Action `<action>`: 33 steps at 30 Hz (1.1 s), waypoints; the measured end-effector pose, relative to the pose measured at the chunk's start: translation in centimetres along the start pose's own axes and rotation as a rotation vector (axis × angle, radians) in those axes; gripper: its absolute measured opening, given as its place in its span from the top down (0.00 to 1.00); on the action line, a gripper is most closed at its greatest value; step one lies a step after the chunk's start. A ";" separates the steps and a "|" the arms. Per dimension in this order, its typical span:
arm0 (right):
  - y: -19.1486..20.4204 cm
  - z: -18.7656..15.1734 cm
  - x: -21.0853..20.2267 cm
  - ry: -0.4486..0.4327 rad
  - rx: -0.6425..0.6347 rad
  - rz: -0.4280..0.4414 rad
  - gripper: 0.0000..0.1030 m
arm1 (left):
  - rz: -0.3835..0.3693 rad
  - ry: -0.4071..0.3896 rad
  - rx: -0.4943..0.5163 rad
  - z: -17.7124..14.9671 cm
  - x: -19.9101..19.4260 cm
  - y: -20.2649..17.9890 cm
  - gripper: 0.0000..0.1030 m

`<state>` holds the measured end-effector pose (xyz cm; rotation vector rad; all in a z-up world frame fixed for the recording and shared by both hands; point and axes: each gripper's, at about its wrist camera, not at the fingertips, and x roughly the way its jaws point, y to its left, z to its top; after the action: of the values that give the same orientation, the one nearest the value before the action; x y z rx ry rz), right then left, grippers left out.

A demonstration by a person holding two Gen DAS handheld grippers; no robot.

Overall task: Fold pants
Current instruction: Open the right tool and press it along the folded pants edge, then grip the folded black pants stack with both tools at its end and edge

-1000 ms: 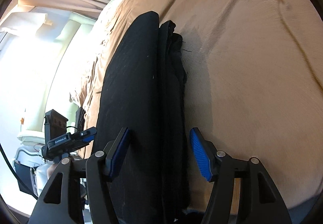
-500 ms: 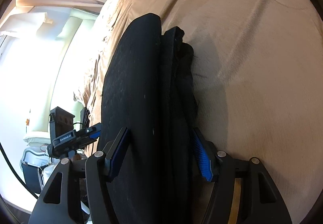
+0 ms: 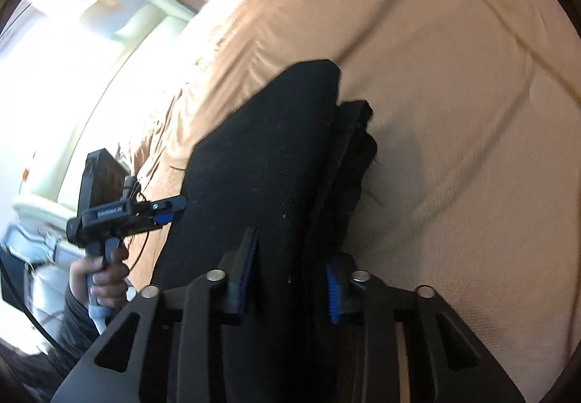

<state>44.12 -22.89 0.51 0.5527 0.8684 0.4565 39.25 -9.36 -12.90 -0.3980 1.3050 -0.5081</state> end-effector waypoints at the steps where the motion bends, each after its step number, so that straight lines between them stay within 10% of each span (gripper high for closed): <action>1: 0.8 -0.2 -0.6 -0.023 -0.039 -0.016 0.76 | -0.008 -0.014 0.024 -0.1 -0.4 -0.5 0.53; 6: 2.3 -0.9 -1.8 -0.098 -0.106 -0.032 0.75 | -0.026 -0.044 0.029 -0.3 -1.2 -0.4 0.53; 15: -1.3 -2.8 0.2 0.073 0.095 0.018 0.48 | -0.002 0.028 -0.011 -1.5 -0.5 1.5 0.49; 33: -4.6 -1.7 1.9 0.157 0.136 0.148 0.44 | -0.087 0.125 -0.064 -3.6 0.4 2.7 0.44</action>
<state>44.46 -24.86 -4.33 0.7162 1.0180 0.5848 36.15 -7.30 -15.50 -0.4842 1.4315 -0.5717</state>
